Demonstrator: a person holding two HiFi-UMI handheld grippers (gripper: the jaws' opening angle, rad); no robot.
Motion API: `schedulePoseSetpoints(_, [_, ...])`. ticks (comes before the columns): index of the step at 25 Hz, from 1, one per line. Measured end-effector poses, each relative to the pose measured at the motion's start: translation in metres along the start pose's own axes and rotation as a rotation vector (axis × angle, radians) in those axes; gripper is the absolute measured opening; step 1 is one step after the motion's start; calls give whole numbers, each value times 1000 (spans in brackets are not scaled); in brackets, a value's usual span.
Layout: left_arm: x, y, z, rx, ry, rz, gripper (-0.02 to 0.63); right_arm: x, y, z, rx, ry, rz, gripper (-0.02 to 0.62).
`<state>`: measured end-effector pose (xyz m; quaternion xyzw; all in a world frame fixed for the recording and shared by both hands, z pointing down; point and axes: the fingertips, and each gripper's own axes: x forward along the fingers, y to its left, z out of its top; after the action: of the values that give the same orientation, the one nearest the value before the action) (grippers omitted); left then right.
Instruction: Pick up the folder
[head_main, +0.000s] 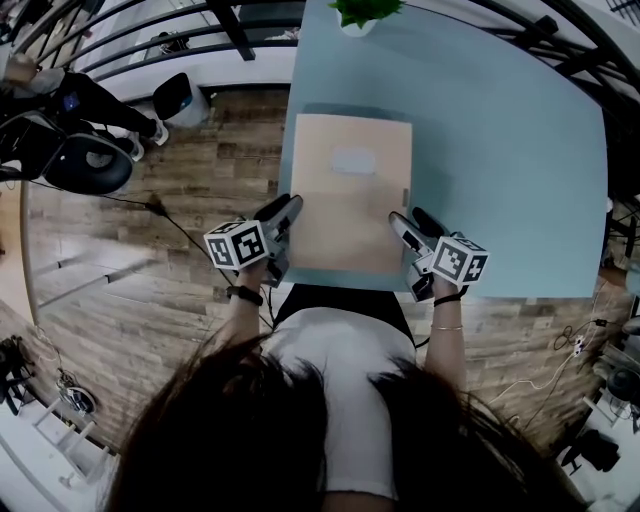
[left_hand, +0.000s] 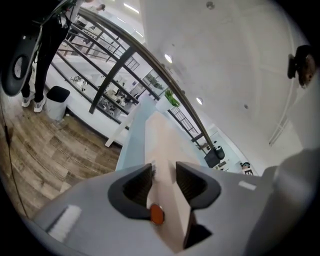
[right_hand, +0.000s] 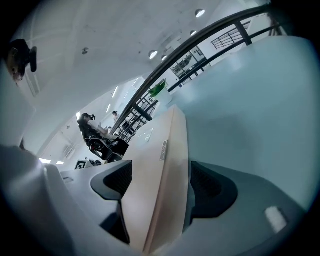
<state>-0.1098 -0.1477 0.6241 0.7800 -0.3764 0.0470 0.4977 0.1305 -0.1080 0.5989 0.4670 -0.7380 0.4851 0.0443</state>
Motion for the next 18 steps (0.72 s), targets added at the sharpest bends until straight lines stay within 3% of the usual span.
schedulePoseSetpoints(8, [-3,5,0,-44,-15,-35,209,11,-15,-10,71,92,62,342])
schedulePoseSetpoints(18, [-3,10,1,-67,-32,-51,213,15,-12,-13,214,217,244,342])
